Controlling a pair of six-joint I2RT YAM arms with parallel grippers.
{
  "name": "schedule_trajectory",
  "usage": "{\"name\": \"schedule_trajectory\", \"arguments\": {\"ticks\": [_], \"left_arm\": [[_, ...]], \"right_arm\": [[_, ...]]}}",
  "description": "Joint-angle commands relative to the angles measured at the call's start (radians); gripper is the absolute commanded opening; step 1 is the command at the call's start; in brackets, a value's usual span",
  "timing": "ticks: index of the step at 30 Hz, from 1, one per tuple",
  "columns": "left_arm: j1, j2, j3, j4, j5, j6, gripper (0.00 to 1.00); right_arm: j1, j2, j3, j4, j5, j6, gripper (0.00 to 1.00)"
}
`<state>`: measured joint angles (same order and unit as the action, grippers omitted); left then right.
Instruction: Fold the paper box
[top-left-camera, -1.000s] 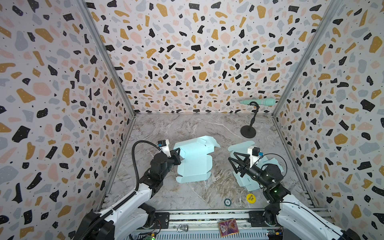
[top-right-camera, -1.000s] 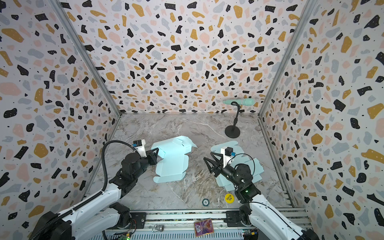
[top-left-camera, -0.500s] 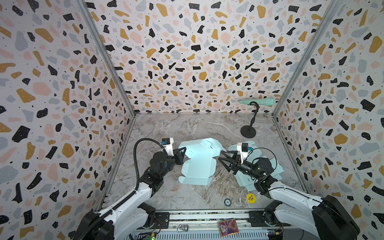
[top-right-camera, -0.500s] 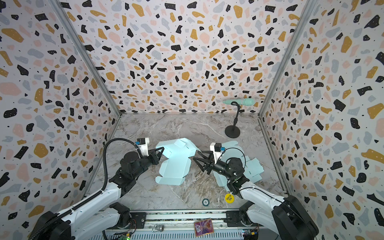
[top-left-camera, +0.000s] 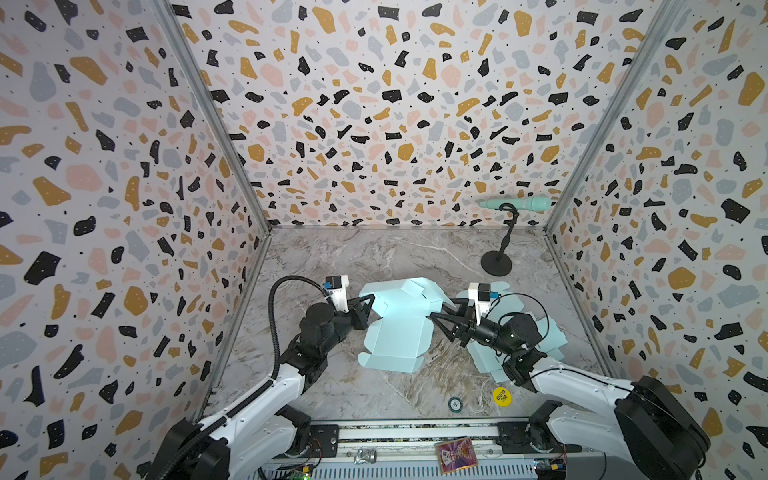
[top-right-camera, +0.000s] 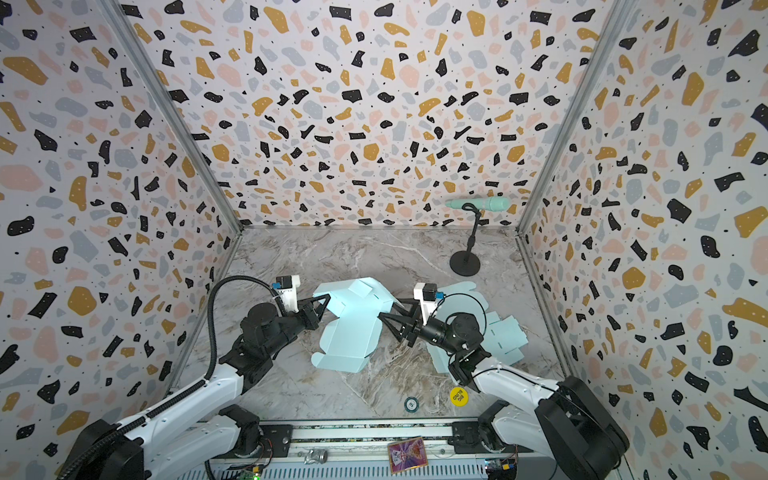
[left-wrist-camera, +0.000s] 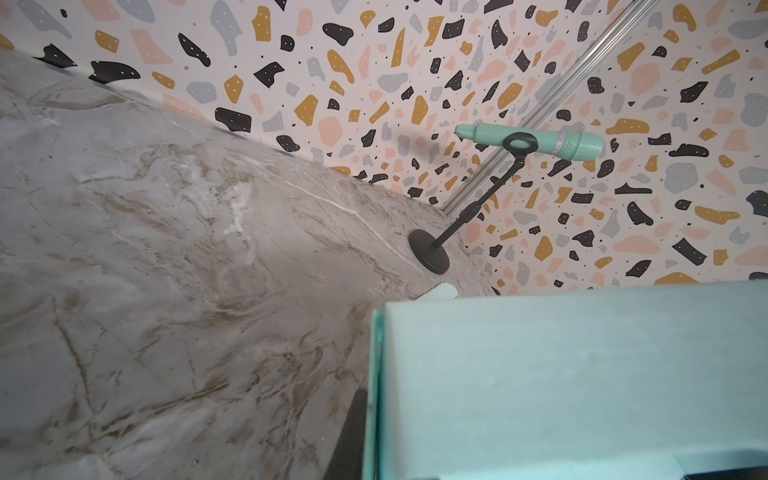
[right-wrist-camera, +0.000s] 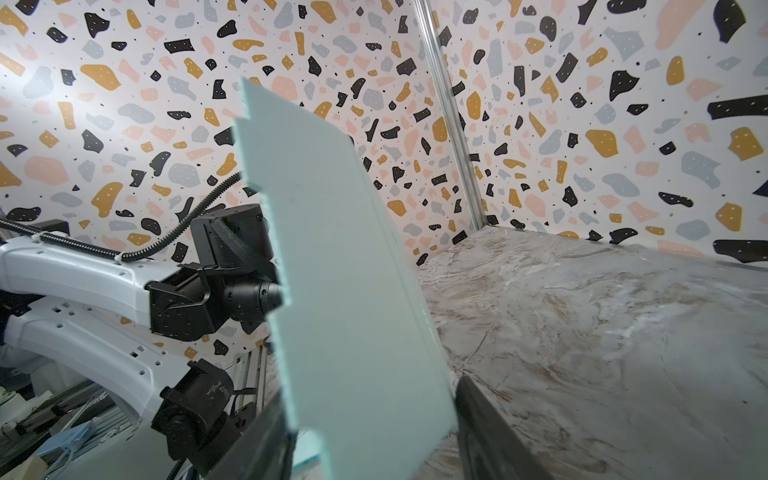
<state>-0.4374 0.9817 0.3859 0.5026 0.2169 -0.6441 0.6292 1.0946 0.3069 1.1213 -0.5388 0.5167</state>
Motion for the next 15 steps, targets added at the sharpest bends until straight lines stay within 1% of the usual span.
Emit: {"name": "schedule_trajectory", "arguments": {"ticks": [1,4,7,11,15], "left_arm": [[0.011,-0.012,-0.003,0.062,0.019,-0.010,0.00],[0.020,-0.007,-0.002,0.075,0.035,-0.021,0.00],[0.020,-0.007,-0.002,0.088,0.048,-0.025,0.00],[0.020,0.003,-0.002,0.090,0.054,-0.024,0.00],[0.020,0.011,-0.001,0.093,0.066,-0.024,0.00]], "right_arm": [[-0.004,-0.110,-0.039,-0.029,0.009,-0.001,0.62],[-0.025,-0.193,-0.074,-0.101,0.017,-0.005,0.60],[-0.056,-0.221,-0.098,-0.108,0.021,-0.001,0.57],[-0.063,-0.149,-0.050,-0.080,0.005,-0.019,0.54],[-0.063,-0.044,-0.015,0.031,0.005,0.001,0.51]]}}
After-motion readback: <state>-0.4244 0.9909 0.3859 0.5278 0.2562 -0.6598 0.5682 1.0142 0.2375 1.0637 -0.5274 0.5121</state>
